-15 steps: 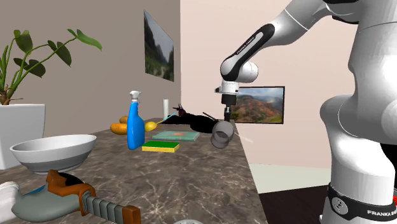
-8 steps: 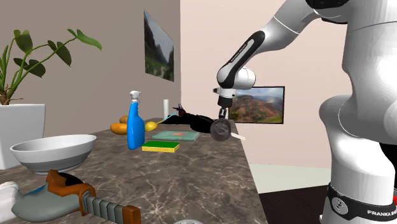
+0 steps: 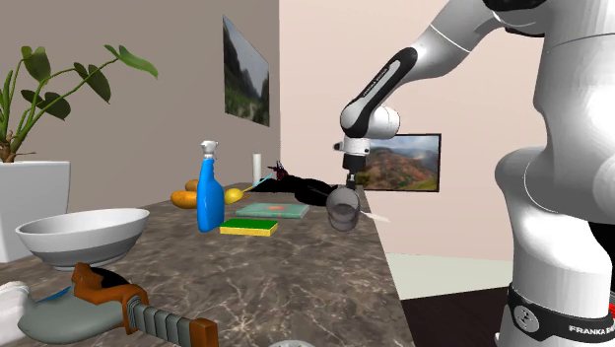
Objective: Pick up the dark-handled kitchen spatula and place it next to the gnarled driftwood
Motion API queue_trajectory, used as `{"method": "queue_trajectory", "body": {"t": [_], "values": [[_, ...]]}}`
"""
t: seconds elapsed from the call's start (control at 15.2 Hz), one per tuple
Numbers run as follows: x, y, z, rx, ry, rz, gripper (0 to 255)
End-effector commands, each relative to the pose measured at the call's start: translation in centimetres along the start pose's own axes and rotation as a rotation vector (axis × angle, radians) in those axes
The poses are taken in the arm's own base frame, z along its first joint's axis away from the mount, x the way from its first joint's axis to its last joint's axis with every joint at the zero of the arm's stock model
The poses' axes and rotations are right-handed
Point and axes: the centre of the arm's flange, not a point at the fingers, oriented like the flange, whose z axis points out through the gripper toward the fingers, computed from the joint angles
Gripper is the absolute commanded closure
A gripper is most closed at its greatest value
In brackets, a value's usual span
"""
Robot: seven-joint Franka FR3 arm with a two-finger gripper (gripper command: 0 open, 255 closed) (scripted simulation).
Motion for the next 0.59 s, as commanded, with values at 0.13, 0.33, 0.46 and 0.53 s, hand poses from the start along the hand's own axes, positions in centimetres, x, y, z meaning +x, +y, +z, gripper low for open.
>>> {"method": "queue_trajectory", "body": {"t": [0.13, 0.33, 0.46, 0.53], "values": [[-0.7, -1.4, 0.8, 0.054, -0.053, -0.006, 0], [-0.1, -0.9, 0.3, 0.055, -0.052, -0.006, 0], [0.0, -0.8, -2.3, 0.055, -0.052, -0.006, 0], [0.1, -0.7, -3.4, 0.055, -0.052, -0.006, 0]]}}
